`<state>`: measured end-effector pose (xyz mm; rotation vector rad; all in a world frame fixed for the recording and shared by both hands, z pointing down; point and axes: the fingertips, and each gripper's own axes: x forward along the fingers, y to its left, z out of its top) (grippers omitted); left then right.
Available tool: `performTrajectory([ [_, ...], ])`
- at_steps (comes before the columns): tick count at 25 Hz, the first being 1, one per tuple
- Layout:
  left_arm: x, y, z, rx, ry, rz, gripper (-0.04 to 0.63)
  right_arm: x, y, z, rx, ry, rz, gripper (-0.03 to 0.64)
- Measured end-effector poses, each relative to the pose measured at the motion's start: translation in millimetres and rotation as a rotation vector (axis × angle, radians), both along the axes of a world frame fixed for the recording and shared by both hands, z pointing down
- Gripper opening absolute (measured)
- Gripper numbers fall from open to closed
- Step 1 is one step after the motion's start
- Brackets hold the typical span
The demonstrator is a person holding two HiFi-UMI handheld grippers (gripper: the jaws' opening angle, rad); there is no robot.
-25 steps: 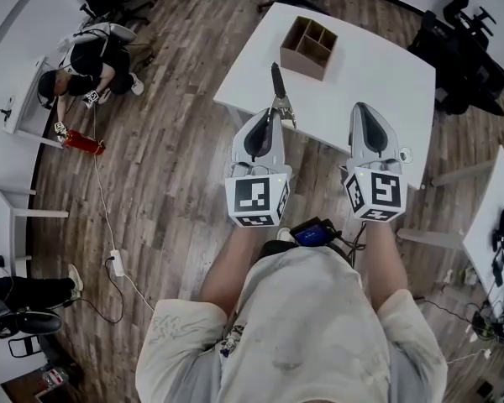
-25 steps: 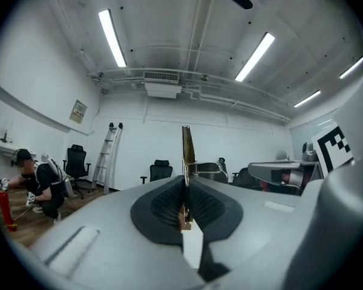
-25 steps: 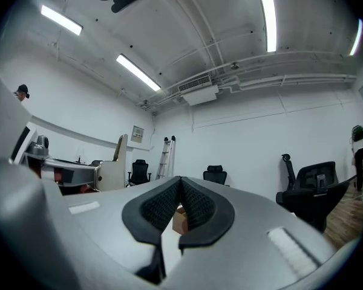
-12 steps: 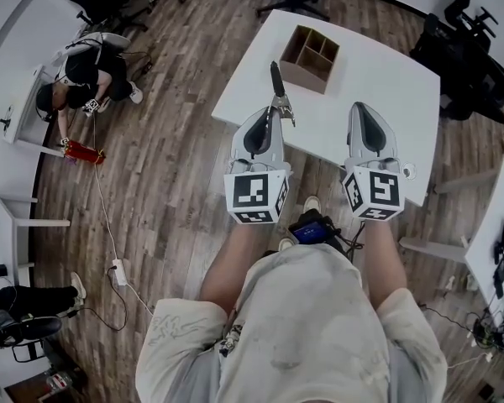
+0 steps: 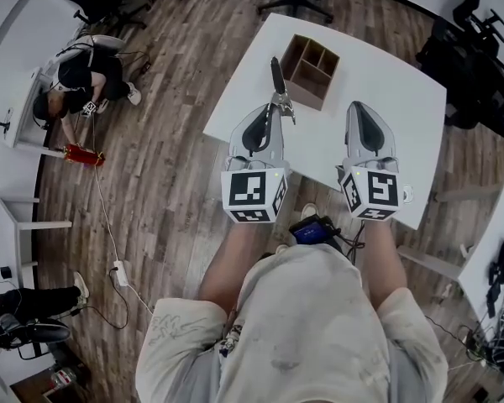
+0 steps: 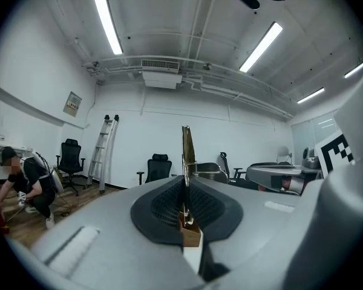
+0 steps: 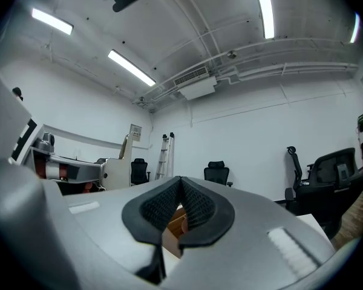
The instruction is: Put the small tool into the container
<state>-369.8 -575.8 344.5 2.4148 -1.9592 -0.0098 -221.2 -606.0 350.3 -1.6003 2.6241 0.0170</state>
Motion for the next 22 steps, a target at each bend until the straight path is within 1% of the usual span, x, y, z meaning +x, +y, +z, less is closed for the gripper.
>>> performTrajectory([
  [3,33.1,-71.1,5.8,-0.020,-0.003,0.000,0.020,30.3,-66.3,10.5,-0.017,0.000,-0.009,0.006],
  [8,111.0,-179.9,4.4,-0.042,-0.031,0.016,0.020,105.0,-173.5,14.0,-0.030,-0.022,-0.007,0.006],
  [11,145.8,-223.1,6.8,-0.048,-0.040,0.016,0.020,142.2,-216.2,15.3,-0.026,-0.031,0.000,0.006],
  [14,170.5,-258.1,12.7,-0.048,-0.050,0.011,0.020,168.7,-252.8,22.8,-0.034,-0.038,0.001,0.006],
  [16,175.7,-284.7,14.7,-0.053,-0.055,0.011,0.020,174.8,-280.1,25.9,-0.040,-0.041,0.001,0.006],
  [18,169.7,-313.0,16.3,-0.060,-0.059,0.018,0.020,170.0,-309.1,27.7,-0.044,-0.042,0.007,0.006],
  [22,136.2,-356.6,29.0,-0.078,-0.060,0.028,0.020,141.1,-351.7,40.5,-0.060,-0.039,0.025,0.006],
])
